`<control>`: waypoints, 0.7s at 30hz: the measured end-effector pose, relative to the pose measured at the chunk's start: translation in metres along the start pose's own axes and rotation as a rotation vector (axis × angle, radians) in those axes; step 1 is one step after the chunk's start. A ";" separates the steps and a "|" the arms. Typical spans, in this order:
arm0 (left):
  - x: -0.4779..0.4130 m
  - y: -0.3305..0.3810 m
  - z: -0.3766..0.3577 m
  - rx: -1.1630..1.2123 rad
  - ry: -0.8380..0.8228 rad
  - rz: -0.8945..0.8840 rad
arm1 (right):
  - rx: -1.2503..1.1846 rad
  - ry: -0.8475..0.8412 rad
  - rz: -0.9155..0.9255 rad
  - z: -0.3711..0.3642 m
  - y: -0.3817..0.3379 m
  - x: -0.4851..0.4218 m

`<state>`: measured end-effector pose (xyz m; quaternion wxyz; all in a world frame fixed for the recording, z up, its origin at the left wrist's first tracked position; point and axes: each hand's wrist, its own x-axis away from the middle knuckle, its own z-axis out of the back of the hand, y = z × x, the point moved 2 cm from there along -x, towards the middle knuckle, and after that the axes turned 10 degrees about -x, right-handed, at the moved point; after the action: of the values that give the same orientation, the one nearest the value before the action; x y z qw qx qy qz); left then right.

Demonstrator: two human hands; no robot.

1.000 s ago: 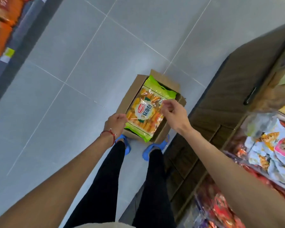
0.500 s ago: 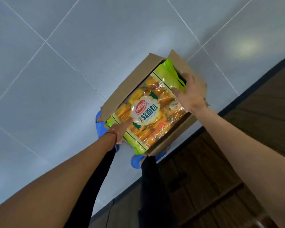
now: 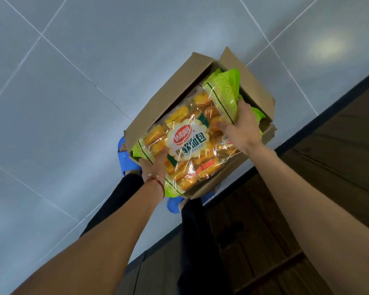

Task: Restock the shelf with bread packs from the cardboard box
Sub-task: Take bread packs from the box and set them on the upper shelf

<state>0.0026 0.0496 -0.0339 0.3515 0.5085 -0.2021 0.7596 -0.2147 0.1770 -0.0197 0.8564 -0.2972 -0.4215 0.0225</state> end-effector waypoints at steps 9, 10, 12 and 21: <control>0.053 0.051 0.076 -0.099 -0.038 -0.297 | -0.308 0.174 -0.165 0.013 -0.035 0.091; 0.060 0.057 0.088 -0.113 -0.037 -0.317 | -0.337 0.186 -0.169 0.013 -0.042 0.103; 0.073 0.073 0.113 -0.146 -0.031 -0.344 | -0.383 0.212 -0.175 0.010 -0.060 0.125; 0.152 0.134 0.232 -0.221 -0.139 -0.502 | -0.524 0.327 -0.113 0.009 -0.181 0.233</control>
<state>0.0138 -0.1445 0.2043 0.5673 0.5523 -0.1750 0.5853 -0.1096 0.0996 0.2456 0.8071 -0.4835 -0.2853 -0.1826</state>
